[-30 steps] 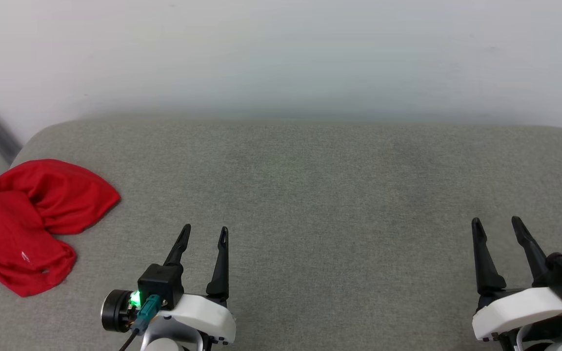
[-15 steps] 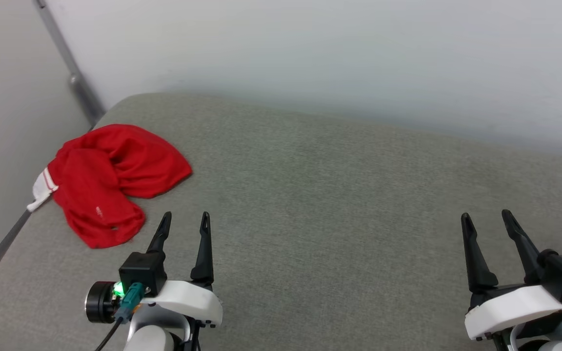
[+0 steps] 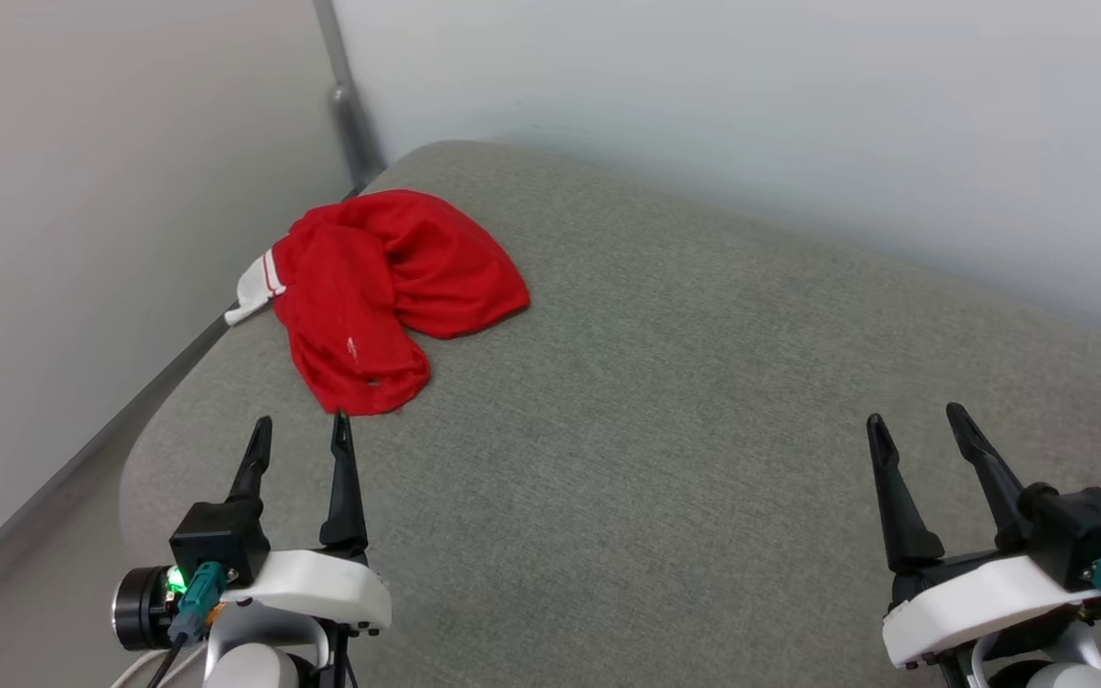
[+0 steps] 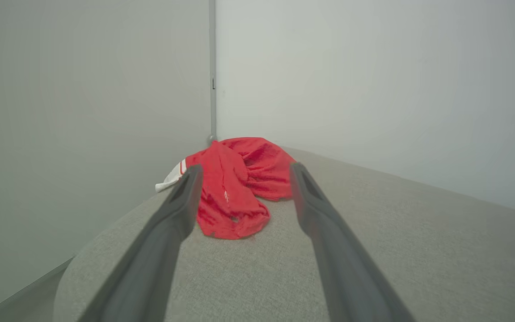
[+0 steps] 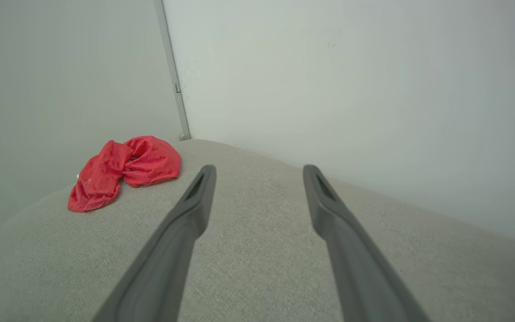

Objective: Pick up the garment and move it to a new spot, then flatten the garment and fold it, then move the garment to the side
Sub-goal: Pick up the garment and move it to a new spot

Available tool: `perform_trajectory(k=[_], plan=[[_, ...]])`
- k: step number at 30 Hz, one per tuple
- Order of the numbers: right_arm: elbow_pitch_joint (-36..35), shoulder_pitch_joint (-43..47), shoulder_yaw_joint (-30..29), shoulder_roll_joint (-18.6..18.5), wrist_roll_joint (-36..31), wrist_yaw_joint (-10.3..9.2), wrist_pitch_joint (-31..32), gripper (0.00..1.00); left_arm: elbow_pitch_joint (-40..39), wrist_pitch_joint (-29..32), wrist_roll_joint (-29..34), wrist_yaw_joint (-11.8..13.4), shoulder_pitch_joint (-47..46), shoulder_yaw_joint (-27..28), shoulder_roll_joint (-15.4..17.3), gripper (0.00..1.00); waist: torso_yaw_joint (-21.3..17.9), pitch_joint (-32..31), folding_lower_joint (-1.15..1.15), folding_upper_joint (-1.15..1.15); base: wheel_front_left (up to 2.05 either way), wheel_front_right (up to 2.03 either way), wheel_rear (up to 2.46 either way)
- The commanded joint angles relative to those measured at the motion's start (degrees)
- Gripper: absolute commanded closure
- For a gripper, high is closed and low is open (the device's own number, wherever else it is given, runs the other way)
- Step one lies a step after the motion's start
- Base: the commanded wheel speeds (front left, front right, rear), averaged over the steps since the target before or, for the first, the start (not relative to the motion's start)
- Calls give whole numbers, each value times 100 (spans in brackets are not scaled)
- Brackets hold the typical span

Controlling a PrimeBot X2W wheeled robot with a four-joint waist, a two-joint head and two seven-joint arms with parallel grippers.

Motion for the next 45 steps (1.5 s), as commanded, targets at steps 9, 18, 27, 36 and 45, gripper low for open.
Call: perform_trajectory(k=[9,18,27,36,45], plan=[[-38,-57,170,8,17,-3,9,0,-70,-15,66,-89,133,171,13,0,288,20,0,0,0,0,0],[-136,-126,218,8,2,-3,46,0,105,-15,46,-88,-176,275,16,0,133,197,0,0,0,0,0],[-515,-576,247,-7,-219,-3,235,0,414,348,-220,-115,-1633,591,382,0,-594,1207,0,0,0,0,0],[-730,-1307,184,-240,-163,-3,148,0,652,1478,-585,-123,-2939,1174,1295,0,-1536,2509,0,0,0,0,0],[-806,-1843,132,-258,-73,-2,-74,0,1434,3988,-1201,-385,-3464,1561,2349,0,-2121,3375,0,0,0,0,0]])
